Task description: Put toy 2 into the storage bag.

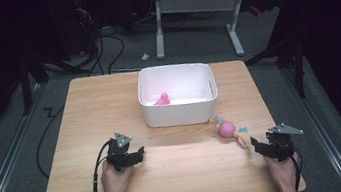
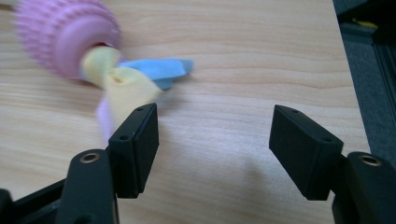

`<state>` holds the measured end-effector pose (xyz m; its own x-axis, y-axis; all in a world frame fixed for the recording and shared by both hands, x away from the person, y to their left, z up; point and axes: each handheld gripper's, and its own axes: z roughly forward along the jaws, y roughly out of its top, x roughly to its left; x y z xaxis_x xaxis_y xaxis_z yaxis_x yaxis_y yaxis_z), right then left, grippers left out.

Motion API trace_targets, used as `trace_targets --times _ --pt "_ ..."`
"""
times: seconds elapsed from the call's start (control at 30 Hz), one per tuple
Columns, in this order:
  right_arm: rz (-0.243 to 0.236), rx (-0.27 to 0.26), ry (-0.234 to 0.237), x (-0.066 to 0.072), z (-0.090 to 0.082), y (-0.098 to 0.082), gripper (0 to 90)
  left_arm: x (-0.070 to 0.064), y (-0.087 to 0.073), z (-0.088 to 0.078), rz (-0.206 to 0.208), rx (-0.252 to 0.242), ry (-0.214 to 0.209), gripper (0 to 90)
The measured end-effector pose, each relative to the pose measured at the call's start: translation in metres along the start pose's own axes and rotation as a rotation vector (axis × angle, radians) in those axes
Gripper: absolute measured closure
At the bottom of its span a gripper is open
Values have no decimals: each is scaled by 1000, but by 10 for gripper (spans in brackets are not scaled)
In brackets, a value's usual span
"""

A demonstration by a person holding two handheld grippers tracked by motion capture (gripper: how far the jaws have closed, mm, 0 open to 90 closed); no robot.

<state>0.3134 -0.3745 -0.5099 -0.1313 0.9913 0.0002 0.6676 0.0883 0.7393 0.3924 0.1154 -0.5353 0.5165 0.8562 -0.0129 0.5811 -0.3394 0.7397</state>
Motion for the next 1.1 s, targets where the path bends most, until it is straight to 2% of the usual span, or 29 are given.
trace_targets --times 0.07,0.37,0.47,0.7,0.87,1.1 --pt "-1 -7 18 4 -7 -1 344 0 0 0 -1 -1 0 265" --pt "-81 -33 83 26 -28 8 352 0 0 0 -1 0 -1 265" --pt "-106 -19 115 34 -25 15 349 0 0 0 0 0 -1 265" --pt "-188 10 151 53 -15 38 331 0 0 0 -3 -1 -2 264" --pt "-231 42 143 63 -4 52 325 0 0 0 -3 -2 -4 263" --pt "-247 96 134 68 14 66 306 0 0 0 -6 -4 -4 262"
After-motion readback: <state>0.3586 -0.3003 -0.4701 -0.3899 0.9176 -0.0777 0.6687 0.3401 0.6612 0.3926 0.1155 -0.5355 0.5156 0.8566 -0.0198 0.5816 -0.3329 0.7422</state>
